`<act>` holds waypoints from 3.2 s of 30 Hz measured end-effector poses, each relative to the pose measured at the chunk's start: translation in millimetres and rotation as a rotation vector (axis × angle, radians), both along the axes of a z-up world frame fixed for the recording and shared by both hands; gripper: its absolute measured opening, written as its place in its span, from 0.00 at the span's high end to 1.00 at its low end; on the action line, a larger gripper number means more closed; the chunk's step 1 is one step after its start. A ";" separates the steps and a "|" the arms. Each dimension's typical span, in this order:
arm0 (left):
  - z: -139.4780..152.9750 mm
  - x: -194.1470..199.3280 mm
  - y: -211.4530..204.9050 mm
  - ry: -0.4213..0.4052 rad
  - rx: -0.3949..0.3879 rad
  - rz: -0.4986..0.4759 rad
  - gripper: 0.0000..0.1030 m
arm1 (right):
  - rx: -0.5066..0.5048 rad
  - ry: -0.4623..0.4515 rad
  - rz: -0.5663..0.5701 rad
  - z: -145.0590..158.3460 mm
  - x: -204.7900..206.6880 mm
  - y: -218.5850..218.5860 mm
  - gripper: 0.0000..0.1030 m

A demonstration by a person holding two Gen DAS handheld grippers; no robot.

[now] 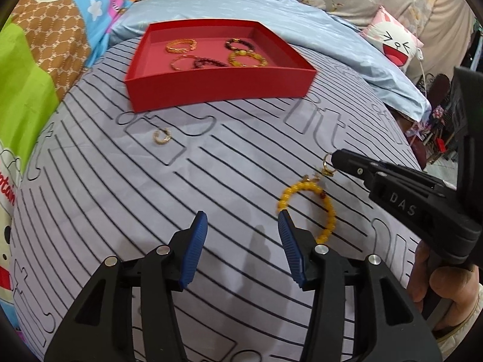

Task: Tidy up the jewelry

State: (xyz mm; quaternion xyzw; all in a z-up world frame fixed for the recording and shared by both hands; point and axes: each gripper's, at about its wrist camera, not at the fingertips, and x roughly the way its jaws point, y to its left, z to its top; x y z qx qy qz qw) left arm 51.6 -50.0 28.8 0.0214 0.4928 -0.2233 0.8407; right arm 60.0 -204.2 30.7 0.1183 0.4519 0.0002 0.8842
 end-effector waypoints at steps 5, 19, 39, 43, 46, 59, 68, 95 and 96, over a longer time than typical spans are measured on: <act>-5.4 -4.3 -15.5 0.006 0.000 -0.033 0.55 | 0.010 -0.016 -0.019 9.1 -14.9 -6.6 0.97; -22.1 -0.9 -44.4 -0.028 0.049 -0.082 0.72 | 0.028 -0.016 -0.033 8.7 -31.4 -10.2 0.97; 5.3 -6.1 -26.5 -0.043 0.007 -0.072 0.93 | 0.044 -0.031 -0.002 17.1 -34.3 1.5 0.97; 16.4 -5.9 -20.1 -0.062 0.003 -0.053 0.93 | 0.046 -0.043 0.014 23.3 -32.3 7.3 0.97; 24.2 -5.0 -14.6 -0.078 0.003 -0.042 0.93 | 0.052 -0.052 0.026 27.7 -30.3 10.6 0.97; 54.6 8.5 -4.3 -0.124 -0.030 -0.020 0.93 | 0.057 -0.107 0.074 55.6 -11.3 22.6 0.97; 83.5 39.6 -1.3 -0.189 -0.061 0.005 0.93 | 0.035 -0.156 0.103 75.1 19.6 29.6 0.97; 71.2 219.2 -21.6 -0.224 -0.032 0.094 0.93 | -0.032 -0.148 0.078 63.0 201.4 15.6 0.97; 67.9 224.8 -22.3 -0.218 -0.028 0.100 0.93 | -0.033 -0.141 0.078 59.9 205.6 15.5 0.97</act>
